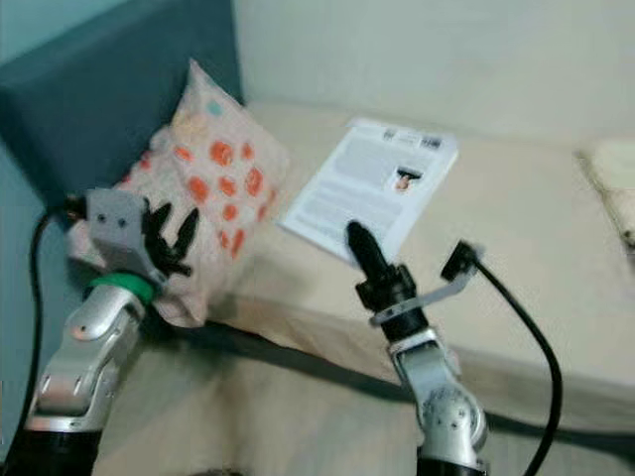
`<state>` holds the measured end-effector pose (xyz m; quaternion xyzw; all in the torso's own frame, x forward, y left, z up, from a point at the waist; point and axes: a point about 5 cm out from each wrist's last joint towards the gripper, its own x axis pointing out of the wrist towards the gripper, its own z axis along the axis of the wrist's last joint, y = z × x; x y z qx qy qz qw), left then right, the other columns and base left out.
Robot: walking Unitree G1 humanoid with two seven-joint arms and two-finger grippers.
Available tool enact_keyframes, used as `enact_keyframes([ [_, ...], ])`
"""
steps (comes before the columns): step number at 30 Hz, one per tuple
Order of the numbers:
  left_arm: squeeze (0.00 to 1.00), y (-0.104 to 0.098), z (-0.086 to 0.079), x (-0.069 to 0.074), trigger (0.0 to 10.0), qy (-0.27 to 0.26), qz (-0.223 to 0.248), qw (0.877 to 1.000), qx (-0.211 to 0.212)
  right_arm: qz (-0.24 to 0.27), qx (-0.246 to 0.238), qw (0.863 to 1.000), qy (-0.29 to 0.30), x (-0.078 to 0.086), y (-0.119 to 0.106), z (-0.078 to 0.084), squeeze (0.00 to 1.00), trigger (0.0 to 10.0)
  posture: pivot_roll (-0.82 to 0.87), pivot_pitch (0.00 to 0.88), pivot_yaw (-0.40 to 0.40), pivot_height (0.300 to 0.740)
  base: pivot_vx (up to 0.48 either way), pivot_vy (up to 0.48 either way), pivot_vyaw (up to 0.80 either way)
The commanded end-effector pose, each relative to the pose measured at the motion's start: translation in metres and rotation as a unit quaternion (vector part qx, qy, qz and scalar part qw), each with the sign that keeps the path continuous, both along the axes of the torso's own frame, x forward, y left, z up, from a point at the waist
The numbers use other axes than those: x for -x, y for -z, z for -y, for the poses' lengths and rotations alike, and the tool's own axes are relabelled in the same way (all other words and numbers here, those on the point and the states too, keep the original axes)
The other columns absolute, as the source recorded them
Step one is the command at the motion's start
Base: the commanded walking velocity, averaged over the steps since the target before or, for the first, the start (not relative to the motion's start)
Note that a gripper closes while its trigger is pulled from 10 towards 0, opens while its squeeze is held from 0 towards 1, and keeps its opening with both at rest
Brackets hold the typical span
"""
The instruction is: Clean up the room
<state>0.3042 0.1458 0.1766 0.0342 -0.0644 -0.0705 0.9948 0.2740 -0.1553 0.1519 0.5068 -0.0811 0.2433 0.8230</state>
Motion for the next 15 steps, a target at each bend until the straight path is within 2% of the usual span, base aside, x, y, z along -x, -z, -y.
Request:
enact_keyframes([
  [1, 0.00, 0.0002, -0.0023, 0.0003, 10.0, -0.002, -0.002, 1.000, -0.003, 0.015, -0.003, 1.000, 0.000, 0.0009, -0.0044, -0.0005, 0.00, 10.0, -0.09, 0.000, 0.040, 0.740, 0.000, 0.000, 0.00],
  [5, 0.00, -0.0001, -0.0023, -0.0003, 10.0, -0.003, 0.001, 1.000, -0.003, 0.015, -0.002, 1.000, 0.002, 0.0005, -0.0048, -0.0007, 0.00, 10.0, -0.09, 0.000, 0.042, 0.740, 0.000, 0.000, 0.00],
  [7, 0.00, -0.0002, -0.0023, -0.0005, 10.0, -0.004, 0.002, 1.000, -0.003, 0.014, -0.002, 1.000, 0.003, 0.0004, -0.0048, -0.0006, 0.00, 10.0, -0.09, 0.000, 0.042, 0.740, 0.281, 0.000, 0.00],
  [15, 0.00, 0.0001, -0.0033, -0.0018, 10.0, -0.011, 0.003, 1.000, -0.004, 0.014, 0.001, 1.000, -0.001, 0.0002, -0.0044, -0.0019, 0.00, 10.0, -0.09, 0.000, 0.043, 0.740, 0.453, 0.000, 0.00],
])
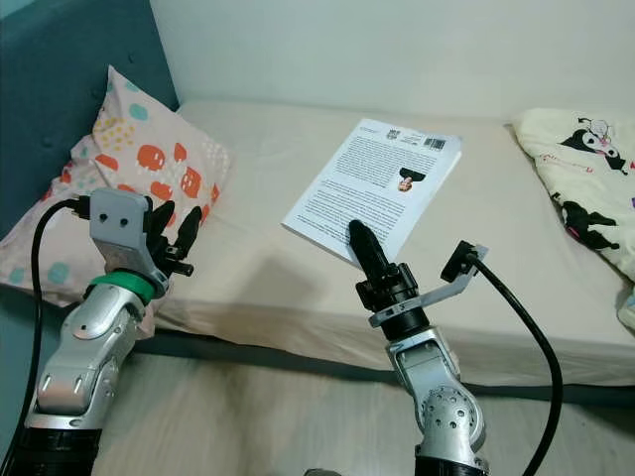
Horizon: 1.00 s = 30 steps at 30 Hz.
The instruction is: Clean up the room
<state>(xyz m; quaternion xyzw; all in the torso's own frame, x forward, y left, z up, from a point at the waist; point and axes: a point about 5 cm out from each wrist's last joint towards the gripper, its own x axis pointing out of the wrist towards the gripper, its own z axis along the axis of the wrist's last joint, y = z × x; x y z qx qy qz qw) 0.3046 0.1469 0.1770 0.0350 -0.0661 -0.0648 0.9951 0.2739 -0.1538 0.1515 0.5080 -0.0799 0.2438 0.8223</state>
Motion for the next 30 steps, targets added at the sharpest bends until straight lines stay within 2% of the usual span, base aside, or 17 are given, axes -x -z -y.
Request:
enact_keyframes([
  [1, 0.00, 0.0005, -0.0022, -0.0016, 10.0, -0.006, 0.001, 1.000, -0.004, 0.015, 0.002, 1.000, 0.000, 0.0001, -0.0049, -0.0004, 0.00, 10.0, -0.09, 0.000, 0.043, 0.740, 0.480, 0.000, 0.00],
  [18, 0.00, -0.0006, -0.0037, -0.0022, 10.0, -0.014, 0.003, 1.000, -0.004, 0.016, 0.003, 1.000, -0.003, 0.0006, -0.0051, -0.0005, 0.00, 10.0, -0.09, 0.000, 0.043, 0.740, 0.457, 0.000, 0.00],
  [30, 0.00, -0.0008, -0.0034, -0.0003, 10.0, -0.010, 0.008, 1.000, -0.004, 0.011, 0.006, 1.000, -0.006, 0.0004, -0.0028, -0.0016, 0.00, 10.0, -0.09, 0.000, 0.040, 0.740, 0.000, 0.000, 0.00],
])
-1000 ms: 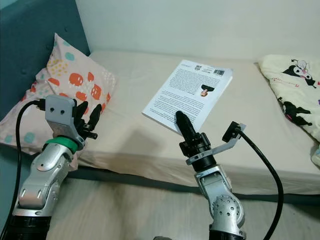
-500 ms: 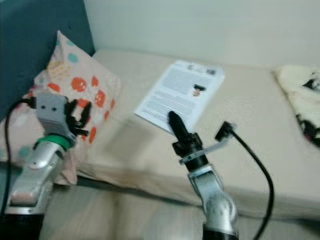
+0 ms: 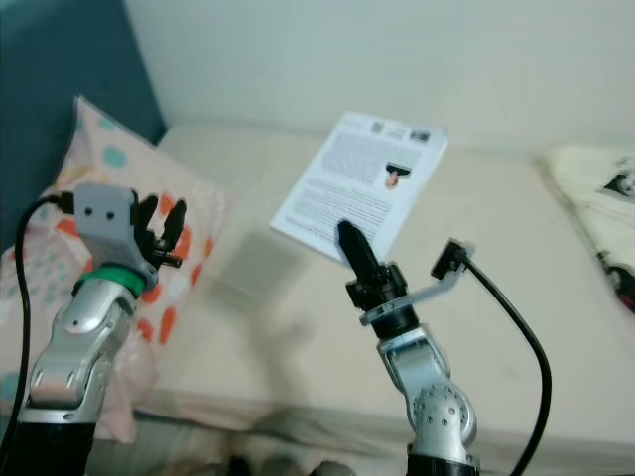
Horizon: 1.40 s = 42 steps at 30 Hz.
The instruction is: Clean up the room
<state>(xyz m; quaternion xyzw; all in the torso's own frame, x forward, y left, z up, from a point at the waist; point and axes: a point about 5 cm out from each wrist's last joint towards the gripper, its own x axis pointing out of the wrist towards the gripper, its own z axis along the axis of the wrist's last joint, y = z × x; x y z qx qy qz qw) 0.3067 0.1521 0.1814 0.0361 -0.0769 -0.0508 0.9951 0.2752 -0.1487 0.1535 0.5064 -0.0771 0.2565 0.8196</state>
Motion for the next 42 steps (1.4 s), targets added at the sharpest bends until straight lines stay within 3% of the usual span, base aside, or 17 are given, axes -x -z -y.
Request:
enact_keyframes([
  [1, 0.00, 0.004, 0.002, 0.002, 10.0, 0.004, -0.004, 1.000, -0.004, 0.005, 0.005, 1.000, 0.006, 0.001, 0.000, 0.003, 0.00, 10.0, -0.09, 0.000, 0.039, 0.740, 0.000, 0.000, 0.00],
  [16, 0.00, 0.013, 0.005, 0.003, 10.0, 0.010, -0.021, 1.000, -0.010, -0.009, 0.017, 1.000, -0.003, -0.003, 0.005, -0.006, 0.00, 10.0, -0.09, 0.000, 0.048, 0.740, 0.000, 0.000, 0.00],
  [42, 0.00, 0.015, 0.004, 0.004, 10.0, 0.009, -0.027, 0.999, -0.015, -0.016, -0.001, 1.000, -0.024, -0.001, 0.009, -0.013, 0.00, 10.0, -0.09, 0.013, 0.059, 0.640, 0.000, 0.000, 0.00],
])
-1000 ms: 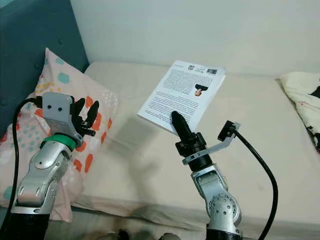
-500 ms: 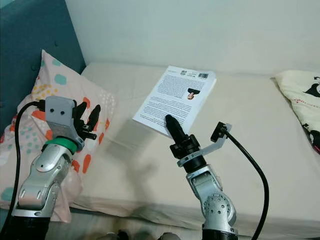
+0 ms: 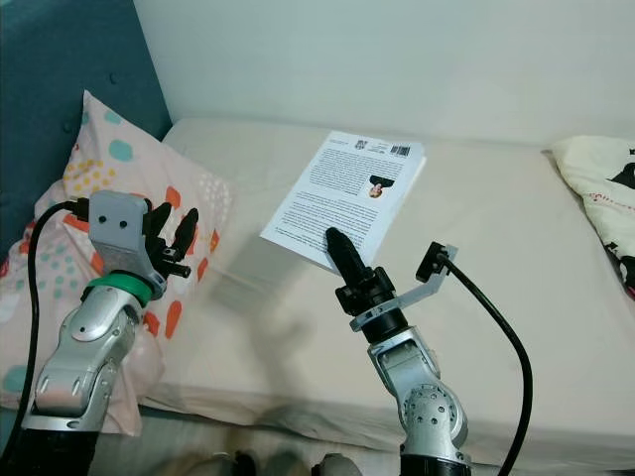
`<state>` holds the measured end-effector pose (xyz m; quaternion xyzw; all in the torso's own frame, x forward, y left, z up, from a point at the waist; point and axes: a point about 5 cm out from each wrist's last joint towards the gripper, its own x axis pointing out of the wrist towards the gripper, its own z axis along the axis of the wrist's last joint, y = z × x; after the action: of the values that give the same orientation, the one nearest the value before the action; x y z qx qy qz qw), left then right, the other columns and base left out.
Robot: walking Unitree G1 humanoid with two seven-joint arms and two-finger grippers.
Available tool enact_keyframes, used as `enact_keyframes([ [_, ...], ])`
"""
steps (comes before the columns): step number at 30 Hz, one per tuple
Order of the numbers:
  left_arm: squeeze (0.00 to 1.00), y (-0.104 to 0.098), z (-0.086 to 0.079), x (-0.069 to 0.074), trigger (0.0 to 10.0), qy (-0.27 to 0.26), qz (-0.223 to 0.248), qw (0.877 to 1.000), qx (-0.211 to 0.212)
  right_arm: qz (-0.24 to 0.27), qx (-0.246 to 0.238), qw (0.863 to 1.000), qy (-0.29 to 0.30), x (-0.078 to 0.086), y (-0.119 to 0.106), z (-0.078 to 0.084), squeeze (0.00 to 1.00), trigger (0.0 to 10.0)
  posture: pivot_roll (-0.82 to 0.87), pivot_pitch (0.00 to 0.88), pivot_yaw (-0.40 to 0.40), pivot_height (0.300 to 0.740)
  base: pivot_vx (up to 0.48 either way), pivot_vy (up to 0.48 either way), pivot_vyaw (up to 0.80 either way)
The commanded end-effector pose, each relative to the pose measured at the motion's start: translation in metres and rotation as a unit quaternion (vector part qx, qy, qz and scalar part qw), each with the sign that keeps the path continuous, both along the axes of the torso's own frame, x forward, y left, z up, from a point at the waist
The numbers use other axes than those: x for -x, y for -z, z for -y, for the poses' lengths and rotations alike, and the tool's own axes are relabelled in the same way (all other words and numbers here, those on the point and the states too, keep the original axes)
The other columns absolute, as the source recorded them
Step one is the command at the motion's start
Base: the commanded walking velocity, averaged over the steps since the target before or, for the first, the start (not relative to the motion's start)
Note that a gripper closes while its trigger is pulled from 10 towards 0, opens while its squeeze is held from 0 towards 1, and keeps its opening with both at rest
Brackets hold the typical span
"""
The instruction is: Clean up the room
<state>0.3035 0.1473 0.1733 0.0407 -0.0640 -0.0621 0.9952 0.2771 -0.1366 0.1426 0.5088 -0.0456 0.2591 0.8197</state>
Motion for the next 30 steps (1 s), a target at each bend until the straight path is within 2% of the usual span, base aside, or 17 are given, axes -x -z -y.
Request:
enact_keyframes([
  [1, 0.00, 0.007, -0.001, 0.000, 10.0, -0.001, -0.014, 1.000, -0.009, 0.008, -0.008, 1.000, -0.005, 0.001, -0.002, -0.001, 0.00, 10.0, -0.09, 0.014, 0.061, 0.635, 0.000, 0.000, 0.00],
  [12, 0.00, 0.006, 0.000, 0.000, 10.0, 0.002, -0.014, 1.000, -0.009, 0.004, -0.018, 1.000, -0.003, 0.001, 0.000, -0.002, 0.00, 10.0, -0.09, 0.022, 0.073, 0.590, 0.000, 0.000, 0.00],
  [22, 0.00, 0.004, -0.002, 0.004, 10.0, 0.009, -0.020, 1.000, -0.018, -0.018, -0.016, 0.998, -0.051, -0.009, 0.007, -0.022, 0.00, 10.0, -0.07, 0.056, 0.099, 0.590, 0.000, 0.000, 0.00],
  [28, 0.00, 0.005, -0.006, 0.010, 10.0, 0.008, -0.026, 0.999, -0.027, -0.045, -0.014, 0.993, -0.107, -0.014, 0.017, -0.039, 0.00, 10.0, -0.03, 0.090, 0.108, 0.590, 0.000, 0.000, 0.00],
  [30, 0.00, 0.004, -0.009, 0.014, 10.0, 0.001, -0.029, 0.999, -0.030, -0.054, 0.000, 0.989, -0.139, -0.016, 0.022, -0.048, 0.00, 10.0, -0.02, 0.101, 0.108, 0.590, 0.000, 0.000, 0.00],
])
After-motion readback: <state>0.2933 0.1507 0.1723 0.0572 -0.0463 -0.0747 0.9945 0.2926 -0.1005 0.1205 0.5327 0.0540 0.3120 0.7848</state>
